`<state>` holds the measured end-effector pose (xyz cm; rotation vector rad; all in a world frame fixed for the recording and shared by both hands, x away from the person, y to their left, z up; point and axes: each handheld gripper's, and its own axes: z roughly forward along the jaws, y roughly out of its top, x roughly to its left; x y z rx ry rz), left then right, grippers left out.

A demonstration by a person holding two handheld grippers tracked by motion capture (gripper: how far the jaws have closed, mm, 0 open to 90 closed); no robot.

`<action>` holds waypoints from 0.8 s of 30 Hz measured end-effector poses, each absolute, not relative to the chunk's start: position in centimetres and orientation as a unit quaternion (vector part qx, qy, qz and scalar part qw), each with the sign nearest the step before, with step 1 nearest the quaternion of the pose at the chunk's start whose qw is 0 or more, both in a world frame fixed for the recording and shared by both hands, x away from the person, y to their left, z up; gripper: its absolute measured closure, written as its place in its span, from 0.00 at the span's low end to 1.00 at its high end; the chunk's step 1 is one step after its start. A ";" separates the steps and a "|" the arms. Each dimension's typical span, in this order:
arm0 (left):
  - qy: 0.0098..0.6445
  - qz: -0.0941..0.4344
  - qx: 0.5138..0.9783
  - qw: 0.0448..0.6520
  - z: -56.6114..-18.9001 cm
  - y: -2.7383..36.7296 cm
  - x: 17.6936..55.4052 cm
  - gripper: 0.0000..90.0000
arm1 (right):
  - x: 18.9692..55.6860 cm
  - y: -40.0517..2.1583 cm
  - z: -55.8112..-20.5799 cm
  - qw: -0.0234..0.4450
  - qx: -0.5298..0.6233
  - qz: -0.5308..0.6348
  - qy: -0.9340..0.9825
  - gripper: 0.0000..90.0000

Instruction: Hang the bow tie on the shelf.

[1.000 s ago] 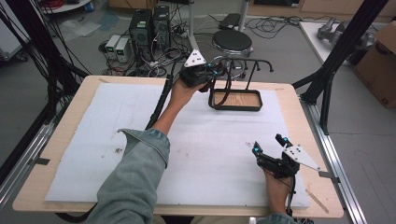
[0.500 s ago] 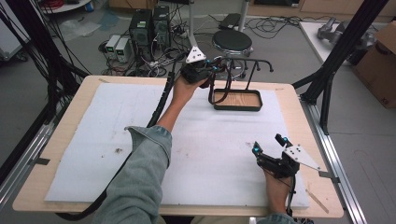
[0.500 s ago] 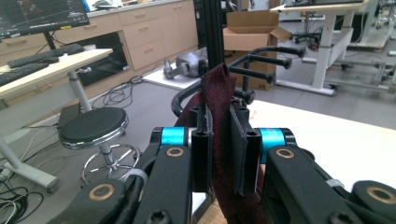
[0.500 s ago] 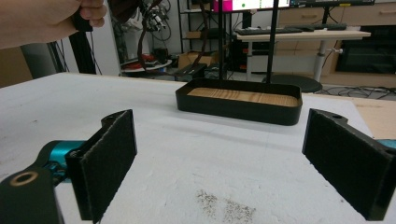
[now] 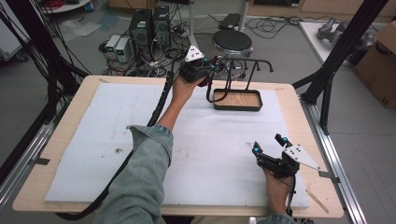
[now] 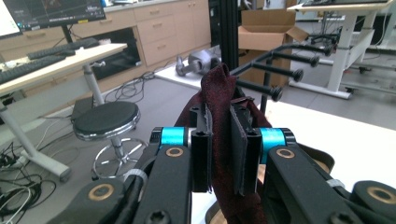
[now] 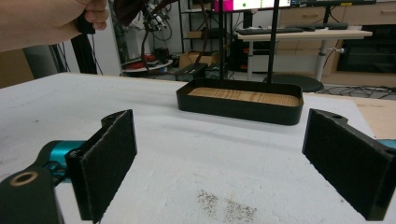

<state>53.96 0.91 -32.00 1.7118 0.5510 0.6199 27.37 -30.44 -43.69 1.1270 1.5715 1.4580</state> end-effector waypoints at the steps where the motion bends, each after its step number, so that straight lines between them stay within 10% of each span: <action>1: 0.237 0.268 0.733 0.578 -32.1 0.9 54.0 0.89 | 27.4 -30.4 -43.7 0.352 0.435 0.563 0.608 0.10; 24: 0.250 0.286 0.746 0.546 -33.7 0.8 54.4 0.87 | 27.5 -30.3 -43.8 0.344 0.435 0.562 0.614 0.10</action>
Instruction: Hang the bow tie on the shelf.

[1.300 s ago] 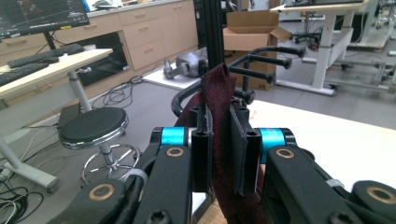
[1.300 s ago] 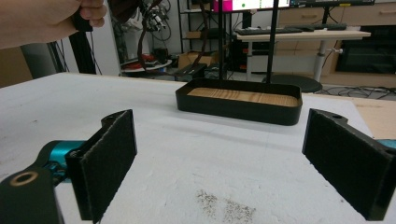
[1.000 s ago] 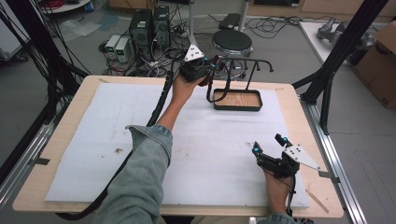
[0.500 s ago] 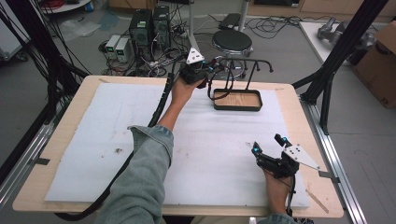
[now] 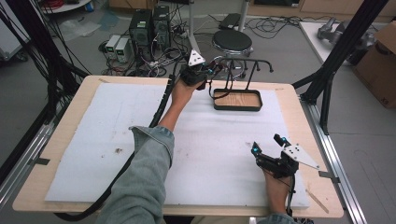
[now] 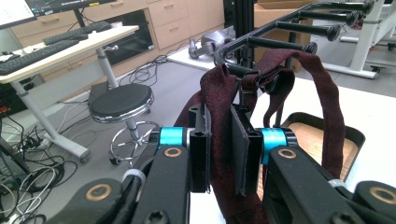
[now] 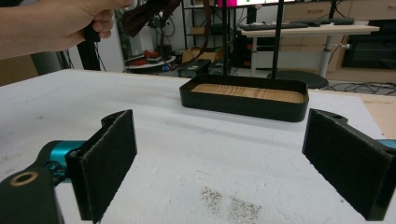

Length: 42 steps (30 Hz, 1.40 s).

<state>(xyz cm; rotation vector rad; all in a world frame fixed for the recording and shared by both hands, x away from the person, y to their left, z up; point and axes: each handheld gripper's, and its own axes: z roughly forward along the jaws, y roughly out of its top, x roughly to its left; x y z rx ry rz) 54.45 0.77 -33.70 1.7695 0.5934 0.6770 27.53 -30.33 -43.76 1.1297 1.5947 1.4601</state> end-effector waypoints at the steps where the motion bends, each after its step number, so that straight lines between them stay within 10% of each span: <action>1: 0.250 0.286 0.747 0.546 -33.8 0.8 54.5 0.87 | 27.5 -30.3 -43.8 0.345 0.435 0.561 0.614 0.10; 42: 0.256 0.325 0.721 0.556 -34.3 -0.4 54.7 0.82 | 27.6 -30.3 -43.8 0.339 0.436 0.565 0.614 0.10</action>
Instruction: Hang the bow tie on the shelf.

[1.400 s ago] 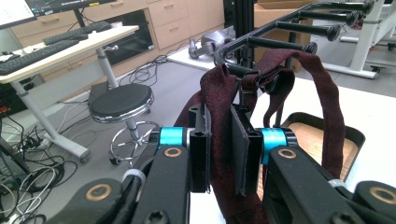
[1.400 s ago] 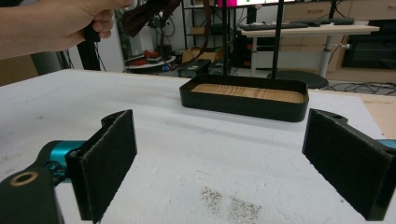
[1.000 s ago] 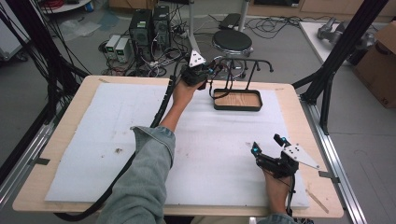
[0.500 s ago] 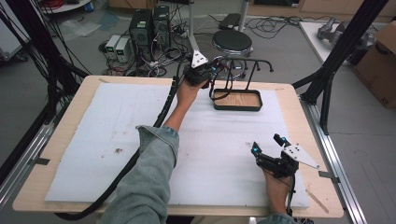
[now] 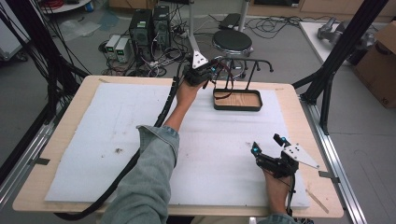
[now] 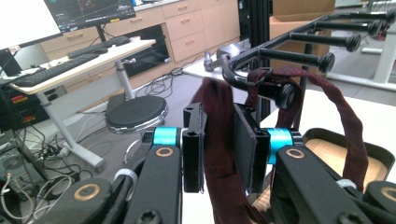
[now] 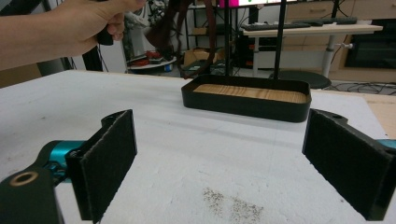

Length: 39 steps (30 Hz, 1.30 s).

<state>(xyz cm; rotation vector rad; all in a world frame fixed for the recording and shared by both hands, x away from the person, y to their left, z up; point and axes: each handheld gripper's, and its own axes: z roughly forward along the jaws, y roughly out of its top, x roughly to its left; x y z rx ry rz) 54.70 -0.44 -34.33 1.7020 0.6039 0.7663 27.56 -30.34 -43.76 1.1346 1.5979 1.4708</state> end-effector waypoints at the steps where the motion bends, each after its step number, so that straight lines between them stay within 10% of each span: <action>1: 0.254 0.324 0.721 0.557 -34.4 -0.5 54.7 0.82 | 27.6 -30.3 -43.8 0.339 0.436 0.565 0.614 0.10; 39: 0.233 0.312 0.726 0.567 -28.2 9.2 49.1 0.57 | 27.6 -30.3 -43.8 0.342 0.437 0.563 0.613 0.10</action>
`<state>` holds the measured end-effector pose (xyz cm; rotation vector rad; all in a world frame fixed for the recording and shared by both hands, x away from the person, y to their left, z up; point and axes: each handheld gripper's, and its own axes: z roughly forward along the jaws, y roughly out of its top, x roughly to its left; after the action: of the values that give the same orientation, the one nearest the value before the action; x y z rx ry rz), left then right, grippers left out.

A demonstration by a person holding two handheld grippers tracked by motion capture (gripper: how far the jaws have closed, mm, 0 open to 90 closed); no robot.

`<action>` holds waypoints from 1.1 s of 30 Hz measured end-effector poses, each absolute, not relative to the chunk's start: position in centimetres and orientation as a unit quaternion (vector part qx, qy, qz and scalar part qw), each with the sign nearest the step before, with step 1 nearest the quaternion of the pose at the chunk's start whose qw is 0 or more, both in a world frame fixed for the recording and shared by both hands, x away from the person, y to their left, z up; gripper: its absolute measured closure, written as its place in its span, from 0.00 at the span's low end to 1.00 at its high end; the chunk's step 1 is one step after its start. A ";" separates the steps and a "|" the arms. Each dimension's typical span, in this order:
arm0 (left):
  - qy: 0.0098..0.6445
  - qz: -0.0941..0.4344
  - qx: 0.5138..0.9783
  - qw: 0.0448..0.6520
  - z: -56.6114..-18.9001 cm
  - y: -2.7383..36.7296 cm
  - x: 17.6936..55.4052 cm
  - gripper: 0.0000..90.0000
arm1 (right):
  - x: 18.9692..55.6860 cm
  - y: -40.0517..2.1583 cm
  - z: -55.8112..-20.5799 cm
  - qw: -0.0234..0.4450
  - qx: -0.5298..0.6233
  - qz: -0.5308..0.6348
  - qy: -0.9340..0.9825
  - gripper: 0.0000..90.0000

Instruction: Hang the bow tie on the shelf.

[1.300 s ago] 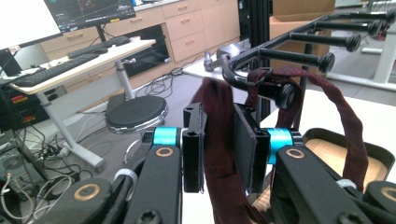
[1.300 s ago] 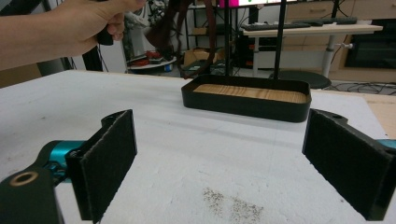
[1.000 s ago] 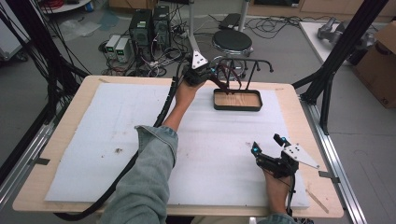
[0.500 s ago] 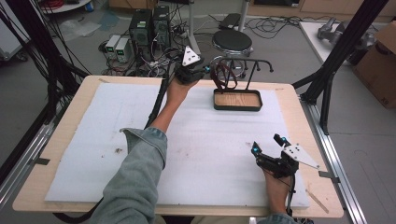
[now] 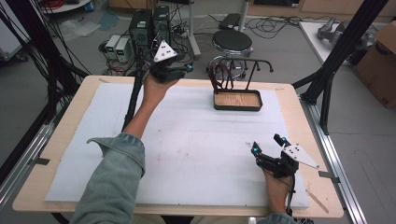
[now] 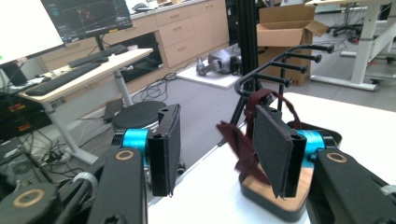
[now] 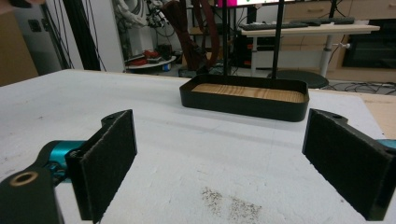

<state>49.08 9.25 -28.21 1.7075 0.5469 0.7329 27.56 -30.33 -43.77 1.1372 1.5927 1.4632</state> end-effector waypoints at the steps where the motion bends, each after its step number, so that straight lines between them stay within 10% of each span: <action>1: 0.234 0.309 0.725 0.569 -28.1 9.9 48.8 0.56 | 27.6 -30.3 -43.8 0.342 0.438 0.563 0.612 0.10; 33: 0.266 0.334 0.728 0.536 -31.3 24.1 36.8 0.38 | 27.6 -30.2 -43.8 0.348 0.443 0.552 0.615 0.10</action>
<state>36.80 24.12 -31.30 1.7344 0.6346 0.7945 27.56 -30.23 -43.82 1.1495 1.5957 1.4304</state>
